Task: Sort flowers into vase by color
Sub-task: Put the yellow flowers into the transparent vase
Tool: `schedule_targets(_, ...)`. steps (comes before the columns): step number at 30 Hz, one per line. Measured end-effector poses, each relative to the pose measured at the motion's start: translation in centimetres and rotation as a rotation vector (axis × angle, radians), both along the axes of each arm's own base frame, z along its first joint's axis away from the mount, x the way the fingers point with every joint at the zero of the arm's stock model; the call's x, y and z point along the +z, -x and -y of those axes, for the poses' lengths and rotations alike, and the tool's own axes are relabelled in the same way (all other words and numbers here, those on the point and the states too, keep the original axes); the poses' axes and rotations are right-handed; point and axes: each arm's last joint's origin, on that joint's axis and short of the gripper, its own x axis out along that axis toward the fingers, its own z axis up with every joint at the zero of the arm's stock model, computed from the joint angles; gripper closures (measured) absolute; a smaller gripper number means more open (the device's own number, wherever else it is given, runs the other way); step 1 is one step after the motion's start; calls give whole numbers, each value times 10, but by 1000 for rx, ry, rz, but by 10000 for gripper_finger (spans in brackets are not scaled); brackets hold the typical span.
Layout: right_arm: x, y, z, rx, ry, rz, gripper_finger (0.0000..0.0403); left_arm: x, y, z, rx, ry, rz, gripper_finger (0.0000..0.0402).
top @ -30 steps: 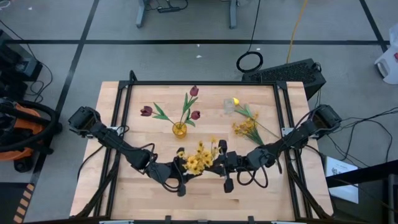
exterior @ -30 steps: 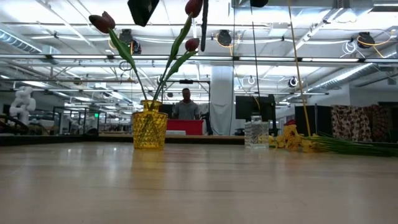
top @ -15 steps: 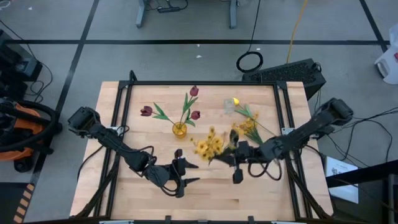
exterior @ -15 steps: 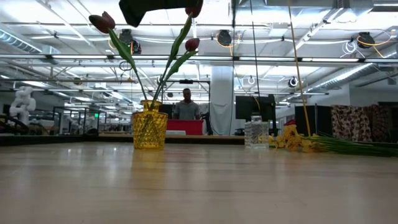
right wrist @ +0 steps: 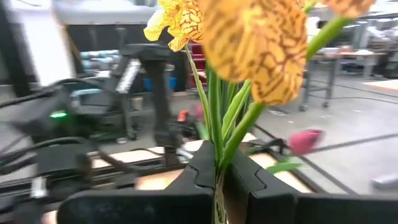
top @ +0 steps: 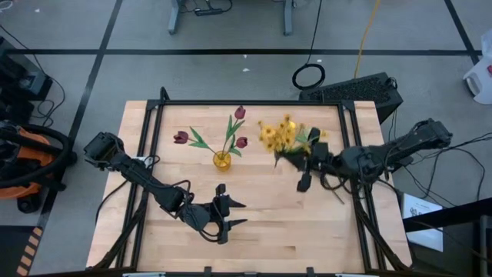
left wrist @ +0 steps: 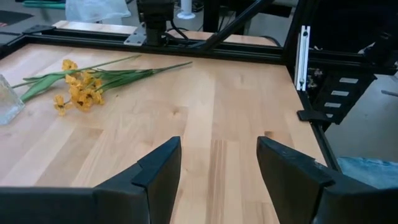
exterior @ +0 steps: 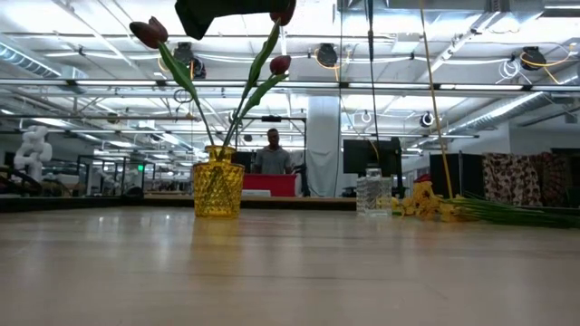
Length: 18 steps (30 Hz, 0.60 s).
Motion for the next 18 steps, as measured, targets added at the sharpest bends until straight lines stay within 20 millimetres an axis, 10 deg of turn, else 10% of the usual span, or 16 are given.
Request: schedule_targets(18,-5,7,99,-341,-16,-104,402,-13,-11,5,19,62,38,188)
